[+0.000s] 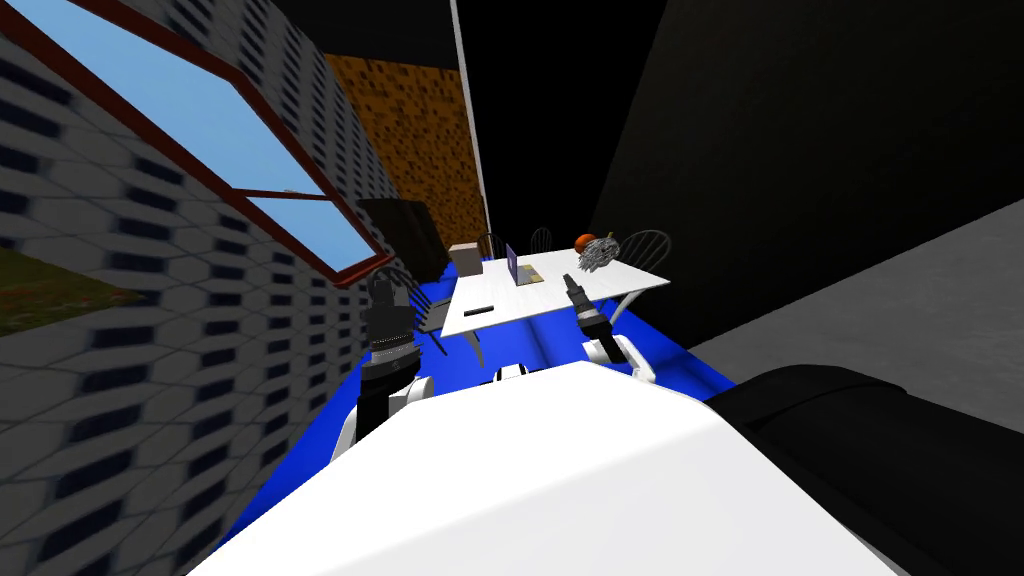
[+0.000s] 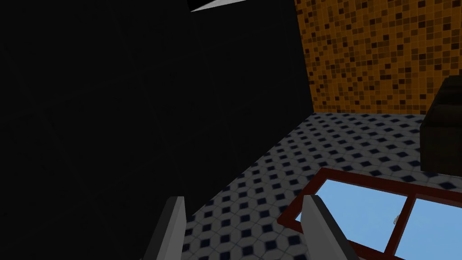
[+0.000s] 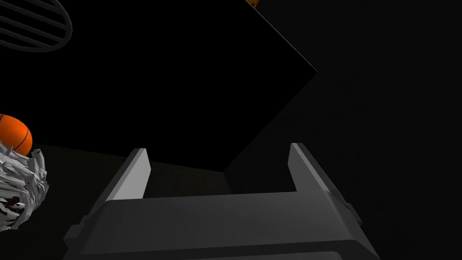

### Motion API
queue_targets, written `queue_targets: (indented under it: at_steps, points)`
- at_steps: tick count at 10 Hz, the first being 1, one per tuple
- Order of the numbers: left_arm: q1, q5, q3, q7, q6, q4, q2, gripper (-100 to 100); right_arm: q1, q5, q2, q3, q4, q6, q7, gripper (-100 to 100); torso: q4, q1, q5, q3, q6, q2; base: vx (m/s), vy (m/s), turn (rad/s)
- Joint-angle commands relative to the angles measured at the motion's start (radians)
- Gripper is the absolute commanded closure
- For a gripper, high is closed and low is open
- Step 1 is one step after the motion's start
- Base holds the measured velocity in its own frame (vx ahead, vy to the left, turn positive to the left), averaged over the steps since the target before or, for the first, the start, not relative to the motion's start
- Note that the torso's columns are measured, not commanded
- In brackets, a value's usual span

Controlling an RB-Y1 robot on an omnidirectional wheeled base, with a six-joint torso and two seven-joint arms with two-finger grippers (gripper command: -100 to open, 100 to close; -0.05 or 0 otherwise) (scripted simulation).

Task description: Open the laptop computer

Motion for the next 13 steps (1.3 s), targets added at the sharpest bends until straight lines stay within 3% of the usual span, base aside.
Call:
queue_targets:
  at_steps: [1, 7, 8, 13]
  points:
    - [0.000, 0.000, 0.000, 0.000, 0.000, 0.000, 0.000, 0, -0.022, 0.063, -0.046, -0.025, 0.058, 0.055, 0.053, -100, 0.000, 0.000, 0.000, 0.000, 0.000, -0.001, 0.021, 0.072, 0.182]
    - [0.000, 0.000, 0.000, 0.000, 0.000, 0.000, 0.000, 0, -0.071, 0.228, -0.145, -0.093, 0.227, 0.172, 0.186, -100, 0.000, -0.001, 0.000, 0.000, 0.000, 0.000, 0.016, 0.096, 0.248]
    - [0.000, 0.000, 0.000, 0.000, 0.000, 0.000, 0.000, 0, -0.071, 0.228, -0.145, -0.093, 0.229, 0.172, 0.186, -100, 0.000, -0.001, 0.000, 0.000, 0.000, -0.001, 0.022, 0.063, 0.069]
    - [0.000, 0.000, 0.000, 0.000, 0.000, 0.000, 0.000, 0, -0.119, 0.375, -0.255, -0.154, 0.394, 0.281, 0.305, -100, 0.000, 0.001, 0.000, -0.001, 0.000, -0.001, 0.032, 0.085, 0.238]
